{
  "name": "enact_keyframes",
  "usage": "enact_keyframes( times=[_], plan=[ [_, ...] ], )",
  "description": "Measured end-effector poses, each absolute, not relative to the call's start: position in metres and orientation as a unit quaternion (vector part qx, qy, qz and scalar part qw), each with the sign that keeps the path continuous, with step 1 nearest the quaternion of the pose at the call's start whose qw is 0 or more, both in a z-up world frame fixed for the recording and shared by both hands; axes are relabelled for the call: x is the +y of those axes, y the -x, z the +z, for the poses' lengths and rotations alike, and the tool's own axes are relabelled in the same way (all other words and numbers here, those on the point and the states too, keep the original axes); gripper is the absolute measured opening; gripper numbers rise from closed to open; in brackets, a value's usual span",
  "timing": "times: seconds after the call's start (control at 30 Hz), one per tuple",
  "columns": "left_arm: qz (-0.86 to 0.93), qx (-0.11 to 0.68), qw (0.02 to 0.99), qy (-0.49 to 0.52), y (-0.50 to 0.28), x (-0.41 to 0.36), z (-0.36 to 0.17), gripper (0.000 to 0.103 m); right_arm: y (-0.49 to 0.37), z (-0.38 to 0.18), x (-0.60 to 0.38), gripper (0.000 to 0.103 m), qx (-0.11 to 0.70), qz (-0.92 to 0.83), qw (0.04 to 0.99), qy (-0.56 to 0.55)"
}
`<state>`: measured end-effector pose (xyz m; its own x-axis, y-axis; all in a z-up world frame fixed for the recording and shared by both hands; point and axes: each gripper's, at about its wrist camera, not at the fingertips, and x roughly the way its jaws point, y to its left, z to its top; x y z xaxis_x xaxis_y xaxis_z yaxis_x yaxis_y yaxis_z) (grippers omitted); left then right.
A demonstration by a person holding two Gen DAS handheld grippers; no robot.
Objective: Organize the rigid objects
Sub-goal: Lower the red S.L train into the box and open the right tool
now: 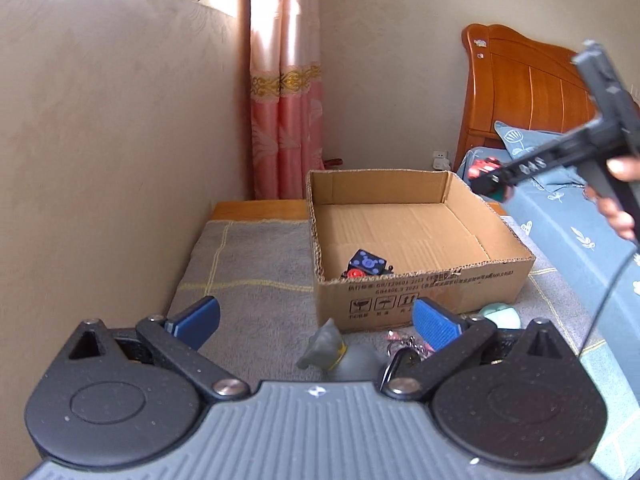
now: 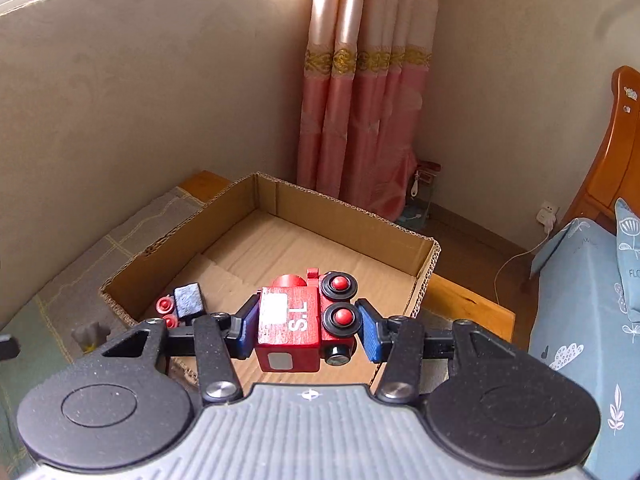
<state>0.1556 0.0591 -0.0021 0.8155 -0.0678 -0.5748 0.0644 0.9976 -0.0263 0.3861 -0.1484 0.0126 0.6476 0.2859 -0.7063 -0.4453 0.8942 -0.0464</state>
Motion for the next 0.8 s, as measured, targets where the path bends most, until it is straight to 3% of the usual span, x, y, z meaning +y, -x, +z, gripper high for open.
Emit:
enact_keyframes(
  times=[0.07, 0.1, 0.13, 0.2, 0.8],
  plan=[
    [-0.032, 0.305, 0.952, 0.003, -0.154, 0.061, -0.005, 0.102, -0.404, 0.009, -0.146, 0.055, 0.363, 0.189, 0.906, 0.106],
    [-0.031, 0.306, 0.952, 0.000, -0.153, 0.062, -0.007, 0.102, -0.411, 0.006, -0.145, 0.068, 0.367, 0.181, 0.906, 0.110],
    [-0.029, 0.306, 0.951, -0.003, -0.151, 0.061, -0.008, 0.102, -0.417, 0.003, -0.144, 0.087, 0.371, 0.169, 0.907, 0.110],
    [-0.025, 0.309, 0.951, -0.004, -0.149, 0.063, -0.010, 0.102, -0.419, -0.001, -0.145, 0.102, 0.369, 0.154, 0.910, 0.111],
    [-0.034, 0.320, 0.947, -0.015, -0.128, 0.057, -0.013, 0.102, -0.341, 0.003, -0.165, 0.103, 0.383, 0.164, 0.903, 0.103]
  ],
)
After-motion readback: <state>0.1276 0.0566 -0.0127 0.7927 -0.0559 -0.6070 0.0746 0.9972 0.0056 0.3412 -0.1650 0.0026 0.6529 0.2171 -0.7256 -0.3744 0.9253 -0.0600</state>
